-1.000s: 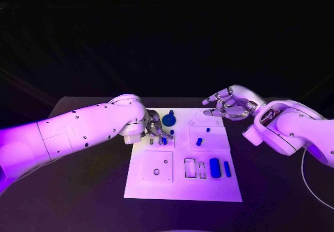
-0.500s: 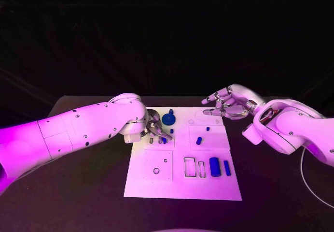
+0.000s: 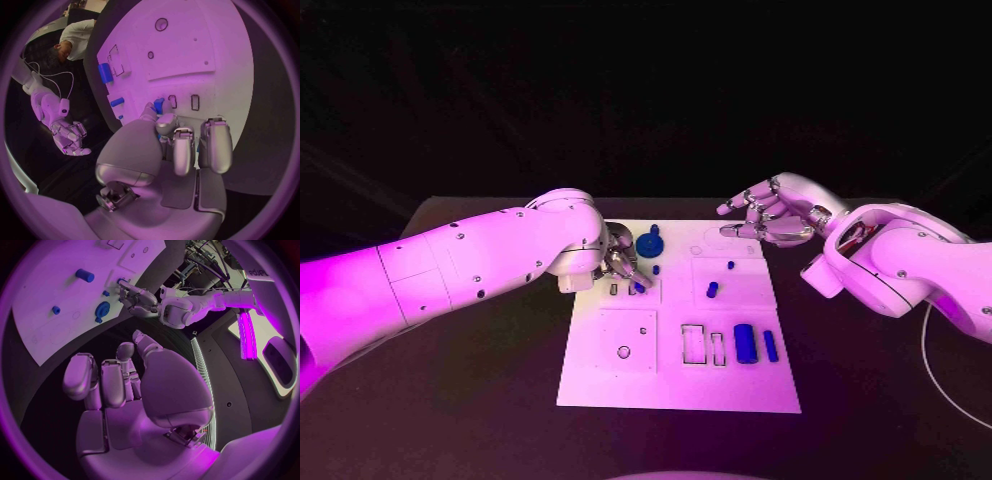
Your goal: Assemble the parts on the task board
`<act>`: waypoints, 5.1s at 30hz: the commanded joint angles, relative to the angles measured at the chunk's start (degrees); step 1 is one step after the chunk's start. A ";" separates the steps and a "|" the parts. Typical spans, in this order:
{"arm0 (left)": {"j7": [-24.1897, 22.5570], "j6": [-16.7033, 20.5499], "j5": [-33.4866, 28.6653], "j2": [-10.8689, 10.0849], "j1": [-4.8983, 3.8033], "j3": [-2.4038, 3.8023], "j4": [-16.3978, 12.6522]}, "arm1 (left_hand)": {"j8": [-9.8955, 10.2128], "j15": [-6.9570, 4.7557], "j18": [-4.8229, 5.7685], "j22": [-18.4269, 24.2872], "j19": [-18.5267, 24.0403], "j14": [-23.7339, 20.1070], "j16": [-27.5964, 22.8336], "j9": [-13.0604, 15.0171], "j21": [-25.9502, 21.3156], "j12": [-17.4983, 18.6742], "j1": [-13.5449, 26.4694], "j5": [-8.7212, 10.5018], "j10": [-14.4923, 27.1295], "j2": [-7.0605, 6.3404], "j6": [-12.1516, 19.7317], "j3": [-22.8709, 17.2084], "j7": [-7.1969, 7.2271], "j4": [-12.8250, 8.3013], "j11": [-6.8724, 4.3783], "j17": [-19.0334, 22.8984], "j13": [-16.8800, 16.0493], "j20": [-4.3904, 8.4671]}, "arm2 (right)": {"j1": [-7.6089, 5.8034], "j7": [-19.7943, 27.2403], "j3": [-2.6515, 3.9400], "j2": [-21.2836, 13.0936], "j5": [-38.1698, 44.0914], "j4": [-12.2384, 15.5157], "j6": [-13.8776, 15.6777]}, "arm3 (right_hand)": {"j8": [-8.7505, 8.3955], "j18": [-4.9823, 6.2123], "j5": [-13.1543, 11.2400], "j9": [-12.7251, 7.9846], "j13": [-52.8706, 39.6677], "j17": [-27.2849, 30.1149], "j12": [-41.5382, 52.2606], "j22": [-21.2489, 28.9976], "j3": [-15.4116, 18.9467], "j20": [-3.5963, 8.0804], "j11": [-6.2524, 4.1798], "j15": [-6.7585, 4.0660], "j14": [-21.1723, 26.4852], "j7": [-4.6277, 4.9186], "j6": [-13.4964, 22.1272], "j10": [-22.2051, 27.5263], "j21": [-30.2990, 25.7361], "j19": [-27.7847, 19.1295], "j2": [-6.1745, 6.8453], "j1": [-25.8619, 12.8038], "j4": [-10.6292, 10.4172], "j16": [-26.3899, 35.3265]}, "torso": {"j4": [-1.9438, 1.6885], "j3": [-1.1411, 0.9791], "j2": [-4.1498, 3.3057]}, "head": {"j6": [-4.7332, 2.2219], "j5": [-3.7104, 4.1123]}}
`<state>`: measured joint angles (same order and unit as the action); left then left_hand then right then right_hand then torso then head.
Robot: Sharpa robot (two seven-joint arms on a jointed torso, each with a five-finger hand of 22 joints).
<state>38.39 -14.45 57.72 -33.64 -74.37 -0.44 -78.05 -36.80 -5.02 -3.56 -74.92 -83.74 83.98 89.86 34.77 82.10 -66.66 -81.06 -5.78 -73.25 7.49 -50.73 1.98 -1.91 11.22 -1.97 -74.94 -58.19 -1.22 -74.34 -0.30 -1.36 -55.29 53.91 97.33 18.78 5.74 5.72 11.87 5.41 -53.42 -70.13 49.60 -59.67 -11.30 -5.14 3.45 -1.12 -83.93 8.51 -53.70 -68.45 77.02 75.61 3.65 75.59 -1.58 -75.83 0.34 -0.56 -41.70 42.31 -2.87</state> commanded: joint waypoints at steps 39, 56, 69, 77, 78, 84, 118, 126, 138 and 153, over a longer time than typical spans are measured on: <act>-0.65 3.53 2.15 -2.82 1.13 -0.64 -1.94 | -0.81 -0.04 0.60 -1.37 0.12 6.02 0.14 5.37 0.16 -0.05 8.47 0.04 -1.46 -12.18 0.05 -36.76 -0.33 -3.89 0.15 -15.06 -0.89 -0.13 | 0.18 0.17 -0.22 0.46 0.02 -0.65 -1.78 | 0.38 0.43 0.25 0.05 0.44 0.56 -0.67 0.86 0.50 0.31 -0.17 -0.10 -2.08 0.05 -0.35 0.16 -0.71 -0.52 -0.27 -0.63 -0.18 0.69 | -0.08 -0.03 -0.06 | 0.43 -0.23; -0.45 0.32 2.94 -3.31 1.57 -0.89 -2.18 | -0.88 -0.03 0.52 -1.00 0.31 6.02 0.14 5.55 -0.08 0.14 8.68 0.20 -1.31 -12.30 0.09 -37.37 -0.35 -4.27 0.17 -15.06 -0.65 -0.14 | 0.21 0.17 -0.24 0.53 0.14 -0.65 -2.31 | 0.40 0.43 0.23 0.05 0.48 0.57 -0.69 0.90 0.54 0.31 -0.17 -0.10 -2.08 0.04 -0.36 0.19 -0.73 -0.55 -0.27 -0.68 -0.21 0.71 | -0.11 -0.02 -0.02 | 0.82 -0.41; -0.49 0.06 2.97 -3.93 1.70 -0.89 -2.53 | -1.18 -0.01 0.54 -1.10 0.30 6.02 0.14 5.95 -0.07 -0.15 9.49 -0.35 -1.57 -12.52 -0.08 -38.30 -0.35 -4.62 0.18 -15.06 -0.97 -0.15 | 0.27 0.19 -0.28 0.69 0.15 -0.58 -2.42 | 0.40 0.43 0.23 0.05 0.48 0.57 -0.69 0.90 0.54 0.31 -0.17 -0.10 -2.08 0.04 -0.36 0.19 -0.73 -0.55 -0.27 -0.68 -0.21 0.71 | -0.01 -0.05 -0.06 | 0.77 -0.51; -0.52 0.36 2.90 -3.68 1.72 -0.89 -2.55 | -1.28 -0.01 0.55 -1.17 0.28 6.02 0.14 6.07 -0.04 -0.21 9.84 -0.36 -1.65 -12.48 -0.15 -38.51 -0.33 -4.59 0.17 -15.06 -1.02 -0.15 | 0.28 0.18 -0.29 0.74 0.16 -0.55 -2.41 | 0.42 0.44 0.23 0.06 0.50 0.64 -0.70 0.99 0.60 0.31 -0.17 -0.09 -2.05 0.04 -0.37 0.22 -0.79 -0.60 -0.31 -0.80 -0.30 0.79 | -0.07 -0.10 -0.04 | 0.79 -0.46; -0.51 0.38 2.90 -3.64 1.72 -0.89 -2.52 | -1.28 -0.01 0.55 -1.17 0.28 6.02 0.14 6.07 -0.04 -0.21 9.84 -0.36 -1.65 -12.48 -0.15 -38.52 -0.33 -4.59 0.17 -15.06 -1.02 -0.15 | 0.28 0.18 -0.29 0.74 0.16 -0.54 -2.40 | 0.42 0.44 0.23 0.06 0.50 0.64 -0.70 0.99 0.60 0.31 -0.17 -0.09 -2.05 0.04 -0.37 0.22 -0.79 -0.60 -0.31 -0.80 -0.30 0.79 | -0.07 -0.10 -0.04 | 0.79 -0.46; -0.49 0.50 2.69 -3.20 1.71 -0.89 -1.98 | -2.02 -0.14 0.59 -1.42 0.15 6.02 0.14 6.71 0.06 -0.68 12.65 -0.28 -2.11 -12.46 -0.91 -38.67 0.00 -3.66 -0.04 -15.06 -1.42 -0.09 | 0.28 0.11 -0.29 0.72 0.16 -0.49 -2.37 | 0.42 0.44 0.23 0.06 0.50 0.64 -0.70 0.99 0.60 0.31 -0.17 -0.09 -2.05 0.04 -0.37 0.22 -0.79 -0.60 -0.31 -0.80 -0.30 0.79 | -0.08 -0.15 0.00 | 0.81 -0.48; -0.40 0.50 2.67 -1.82 1.69 -0.91 -0.72 | -2.56 -0.95 0.96 -3.37 -0.86 6.02 0.14 7.54 0.93 -2.15 26.55 0.17 -4.00 -14.12 -4.44 -29.09 1.10 2.07 -0.95 -15.06 -2.88 0.72 | 0.28 0.01 -0.30 0.61 0.15 -0.44 -2.33 | 0.46 0.52 0.37 0.06 0.91 1.05 -1.11 1.39 0.76 0.31 -0.16 -0.08 -1.95 0.04 -0.36 0.49 -0.99 -0.81 -0.32 -1.04 -0.46 1.13 | -0.07 -0.06 -0.03 | 1.02 -0.39; -0.44 0.95 2.68 -2.07 1.69 -0.90 -0.89 | -2.45 -1.06 1.00 -3.57 -0.95 6.02 0.14 7.63 0.98 -1.96 27.26 0.22 -4.10 -14.06 -4.73 -25.30 1.26 3.00 -1.07 -15.06 -2.68 0.82 | 0.28 0.05 -0.30 0.58 0.08 -0.50 -2.43 | 0.46 0.64 0.42 0.05 1.64 1.72 -1.90 2.06 0.91 0.30 -0.15 -0.08 -1.78 0.04 -0.31 0.99 -1.33 -1.16 -0.27 -1.20 -0.57 1.67 | -0.04 -0.04 -0.05 | 1.00 -0.33; -0.59 2.94 2.68 -4.69 1.53 0.08 -4.21 | -2.13 -1.17 0.86 -3.04 -0.73 6.02 0.14 7.76 0.50 -1.26 27.20 0.22 -3.94 -14.51 -4.80 -18.45 1.34 4.66 -1.17 -15.06 -1.90 0.95 | 0.28 0.07 -0.30 0.50 0.04 -0.80 -2.61 | 0.45 0.70 0.44 0.05 1.97 2.02 -2.26 2.36 0.96 0.30 -0.15 -0.07 -1.69 0.03 -0.27 1.23 -1.48 -1.31 -0.28 -1.25 -0.62 1.94 | -0.09 -0.04 -0.03 | 0.99 -0.16; -0.91 1.04 0.56 -7.02 -2.56 3.08 -3.57 | 4.49 0.80 -0.17 1.74 1.61 6.02 0.14 2.69 -3.03 5.56 21.80 -0.22 1.96 -12.65 0.13 -11.58 -1.63 5.00 1.32 -15.06 7.15 -0.80 | 0.29 0.01 -0.39 0.69 -0.12 -1.52 -2.65 | 0.45 0.71 0.44 0.04 2.04 2.11 -2.33 2.43 1.01 0.30 -0.15 -0.07 -1.66 0.04 -0.25 1.29 -1.53 -1.36 -0.27 -1.30 -0.65 2.02 | -0.12 -0.09 -0.05 | 0.62 -0.23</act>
<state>37.77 -11.35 59.16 -40.92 -76.73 2.63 -82.28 -32.49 -4.71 -3.56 -73.33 -82.55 83.96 89.86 37.64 79.21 -61.23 -58.93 -5.74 -71.53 -5.20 -51.02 -9.88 -3.50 16.19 -0.60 -74.91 -51.22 -2.01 -74.10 -0.35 -1.75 -54.70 53.80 95.85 16.73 5.97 5.72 12.10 5.40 -51.42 -68.07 47.46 -57.29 -10.67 -4.94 3.25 -1.12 -83.93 8.51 -53.69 -67.63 75.87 74.57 3.41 74.88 -2.22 -73.93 0.25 -0.63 -41.73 42.98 -3.11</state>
